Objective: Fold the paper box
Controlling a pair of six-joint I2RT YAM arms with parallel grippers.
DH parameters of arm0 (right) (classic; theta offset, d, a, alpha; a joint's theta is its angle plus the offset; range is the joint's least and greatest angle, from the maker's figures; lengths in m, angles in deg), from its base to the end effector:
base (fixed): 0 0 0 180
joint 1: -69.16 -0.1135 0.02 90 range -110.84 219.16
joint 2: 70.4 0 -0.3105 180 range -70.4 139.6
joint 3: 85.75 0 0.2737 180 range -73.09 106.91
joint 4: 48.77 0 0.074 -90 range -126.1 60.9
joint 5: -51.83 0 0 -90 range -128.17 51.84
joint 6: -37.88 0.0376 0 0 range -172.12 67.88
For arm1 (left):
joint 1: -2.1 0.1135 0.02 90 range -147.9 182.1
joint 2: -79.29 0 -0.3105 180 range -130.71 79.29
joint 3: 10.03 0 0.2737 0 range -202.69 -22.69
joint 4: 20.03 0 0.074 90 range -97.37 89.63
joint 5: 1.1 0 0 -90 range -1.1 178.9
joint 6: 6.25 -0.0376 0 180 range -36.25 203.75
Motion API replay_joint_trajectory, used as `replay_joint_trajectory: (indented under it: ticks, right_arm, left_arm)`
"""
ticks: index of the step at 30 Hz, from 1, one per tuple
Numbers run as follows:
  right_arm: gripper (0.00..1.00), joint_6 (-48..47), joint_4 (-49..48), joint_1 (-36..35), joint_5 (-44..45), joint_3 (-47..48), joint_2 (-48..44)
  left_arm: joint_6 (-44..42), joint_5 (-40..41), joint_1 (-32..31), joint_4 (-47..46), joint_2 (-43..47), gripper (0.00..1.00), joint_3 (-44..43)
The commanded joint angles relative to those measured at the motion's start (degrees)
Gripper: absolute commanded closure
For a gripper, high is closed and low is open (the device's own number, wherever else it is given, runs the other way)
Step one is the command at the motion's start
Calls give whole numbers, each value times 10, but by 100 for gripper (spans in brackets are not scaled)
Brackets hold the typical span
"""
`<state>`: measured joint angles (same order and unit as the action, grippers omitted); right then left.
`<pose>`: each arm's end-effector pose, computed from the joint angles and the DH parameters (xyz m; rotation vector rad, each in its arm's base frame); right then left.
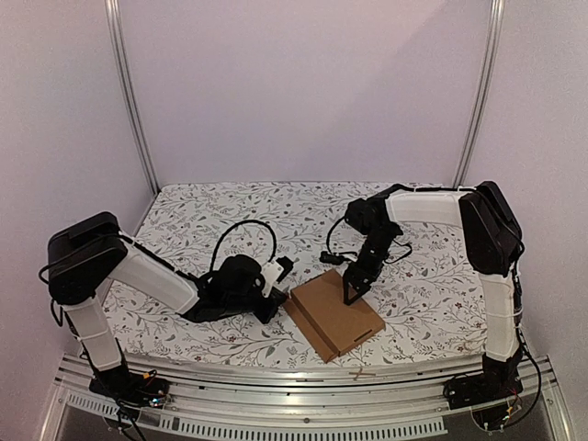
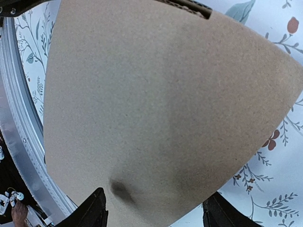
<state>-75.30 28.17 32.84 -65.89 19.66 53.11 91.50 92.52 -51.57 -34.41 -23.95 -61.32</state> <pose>0.3459 0.2760 0.1805 1.4208 -2.5498 -0.7007 0.2082 -0.2791 0.1322 0.8547 2.1083 -0.5102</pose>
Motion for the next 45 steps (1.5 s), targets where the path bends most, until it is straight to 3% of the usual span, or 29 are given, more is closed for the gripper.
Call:
replay_joint_trajectory:
  ticks: [1,5,12,17,31,45]
  right_arm:
    - [32,0,4,2,-9,2,9]
    - [32,-1,4,1,-10,1,9]
    - [32,-2,4,1,-9,-4,3]
    - [32,-2,3,1,-10,-1,8]
    - [32,1,4,1,-13,-1,8]
    - [32,0,4,2,-13,1,10]
  left_arm:
    - [-3,-7,12,23,-20,96,-22]
    - [1,2,12,30,-20,91,-24]
    - [-6,6,13,-17,51,82,49]
    - [-10,-1,21,21,18,78,12]
    - [-24,-32,38,35,-21,83,-28]
    - [-28,-61,42,49,-34,96,-45]
